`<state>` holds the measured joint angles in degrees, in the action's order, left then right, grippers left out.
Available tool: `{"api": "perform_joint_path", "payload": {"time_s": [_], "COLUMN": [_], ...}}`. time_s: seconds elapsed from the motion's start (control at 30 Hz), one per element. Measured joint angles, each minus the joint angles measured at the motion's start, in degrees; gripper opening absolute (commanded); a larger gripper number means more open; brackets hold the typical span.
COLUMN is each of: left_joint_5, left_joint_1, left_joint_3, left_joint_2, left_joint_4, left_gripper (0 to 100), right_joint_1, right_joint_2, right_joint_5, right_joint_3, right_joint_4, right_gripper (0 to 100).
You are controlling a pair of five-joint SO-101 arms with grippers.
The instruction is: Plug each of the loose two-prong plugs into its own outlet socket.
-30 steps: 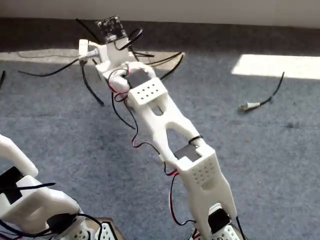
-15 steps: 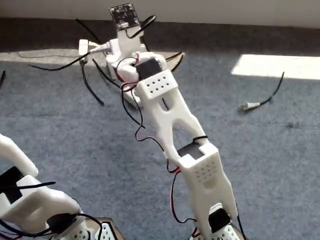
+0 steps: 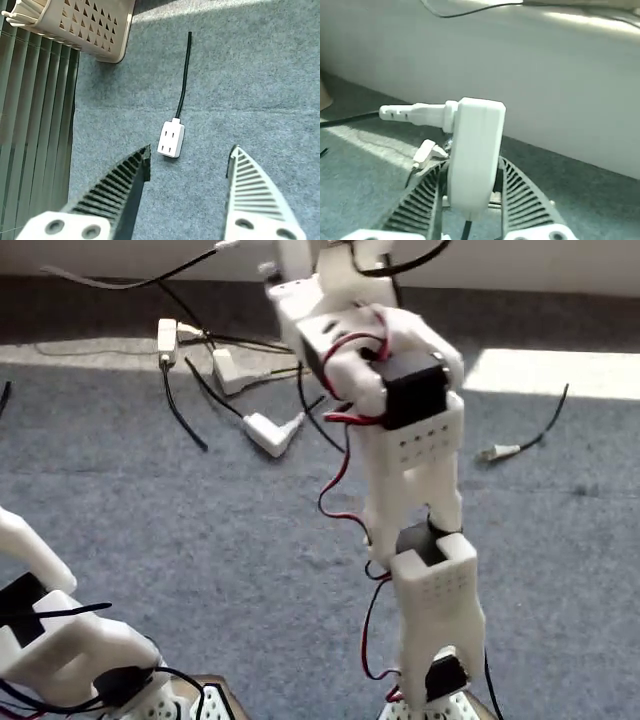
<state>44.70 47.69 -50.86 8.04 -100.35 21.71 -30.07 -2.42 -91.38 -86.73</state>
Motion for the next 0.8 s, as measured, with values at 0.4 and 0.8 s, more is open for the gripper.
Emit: {"api": "perform_joint_path", "payload": {"time_s": [0.4, 0.8], "left_joint_5": [0.00, 0.00], "left_joint_1": [1.85, 2.02], "left_joint_3": [0.00, 2.29], "left_joint_2": [0.00, 0.00], "left_joint_4": [0.00, 0.00], "left_gripper": [24, 24], "right_joint_1": [-14.33, -14.33], "right_joint_2": [-14.68, -39.12], "right_joint_5": [-0.70, -0.70], "right_joint_3": [10.46, 16.00], "right_joint_4": [24.09, 49.05], "right_gripper": [1.7, 10.6]}}
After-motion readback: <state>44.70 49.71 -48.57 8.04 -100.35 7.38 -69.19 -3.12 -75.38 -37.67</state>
